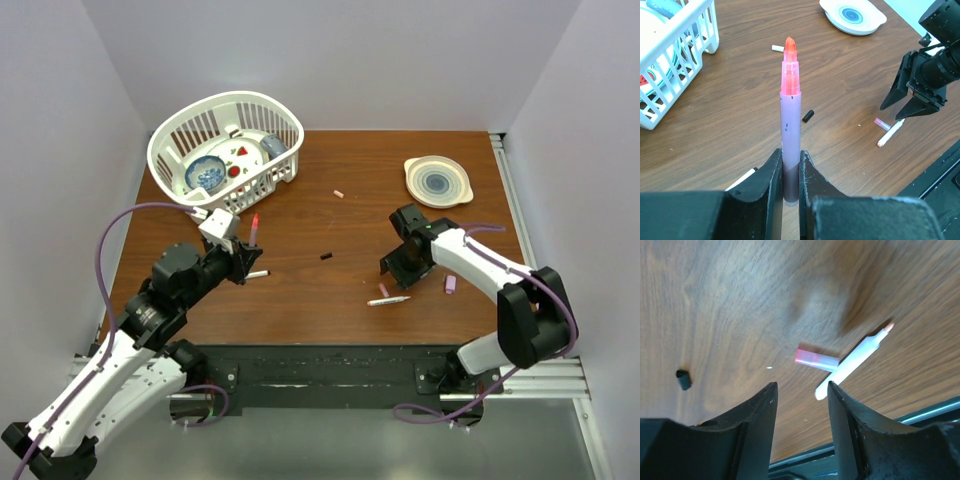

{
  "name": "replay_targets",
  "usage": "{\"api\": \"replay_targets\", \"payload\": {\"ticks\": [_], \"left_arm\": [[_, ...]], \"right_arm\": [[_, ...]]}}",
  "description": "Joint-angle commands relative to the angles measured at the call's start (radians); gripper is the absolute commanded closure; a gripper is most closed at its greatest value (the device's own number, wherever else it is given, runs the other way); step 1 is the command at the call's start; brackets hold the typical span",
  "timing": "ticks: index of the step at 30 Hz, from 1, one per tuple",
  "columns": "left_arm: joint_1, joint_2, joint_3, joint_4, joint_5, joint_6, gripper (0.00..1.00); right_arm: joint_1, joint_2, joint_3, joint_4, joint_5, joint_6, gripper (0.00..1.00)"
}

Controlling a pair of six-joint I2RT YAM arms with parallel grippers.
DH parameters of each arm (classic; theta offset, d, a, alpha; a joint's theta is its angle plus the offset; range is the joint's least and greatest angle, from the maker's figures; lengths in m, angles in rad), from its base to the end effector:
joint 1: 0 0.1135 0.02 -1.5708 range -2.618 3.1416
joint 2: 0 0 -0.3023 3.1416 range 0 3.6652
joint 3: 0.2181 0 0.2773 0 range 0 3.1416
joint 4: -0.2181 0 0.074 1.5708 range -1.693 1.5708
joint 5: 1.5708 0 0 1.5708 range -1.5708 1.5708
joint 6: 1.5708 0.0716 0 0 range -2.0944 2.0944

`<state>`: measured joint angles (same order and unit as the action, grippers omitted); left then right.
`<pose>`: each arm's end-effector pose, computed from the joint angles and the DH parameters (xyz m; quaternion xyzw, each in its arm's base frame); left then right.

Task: Insert the pens into the pen caps

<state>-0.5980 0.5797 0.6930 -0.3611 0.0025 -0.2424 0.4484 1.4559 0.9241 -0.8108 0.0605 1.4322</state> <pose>0.1408 -0.0961 0.3336 0.1403 0.7765 -0.2515 0.5605 0.2560 0.1184 0.1865 0.4721 0.8737 0.0742 0.0914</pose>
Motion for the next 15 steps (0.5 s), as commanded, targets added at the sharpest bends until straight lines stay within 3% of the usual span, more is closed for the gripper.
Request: {"api": "replay_targets", "payload": {"ticks": [1,15], "left_arm": [[-0.002,-0.014,-0.003,0.031,-0.009,0.014,1.00],[-0.002,-0.017,-0.004,0.031,-0.007,0.015,1.00]], "right_arm": [[-0.005,0.030,0.002,0.016,-0.027,0.093,0.52],[-0.004,0.093,0.036,-0.039,0.081,-0.036,0.46]]}}
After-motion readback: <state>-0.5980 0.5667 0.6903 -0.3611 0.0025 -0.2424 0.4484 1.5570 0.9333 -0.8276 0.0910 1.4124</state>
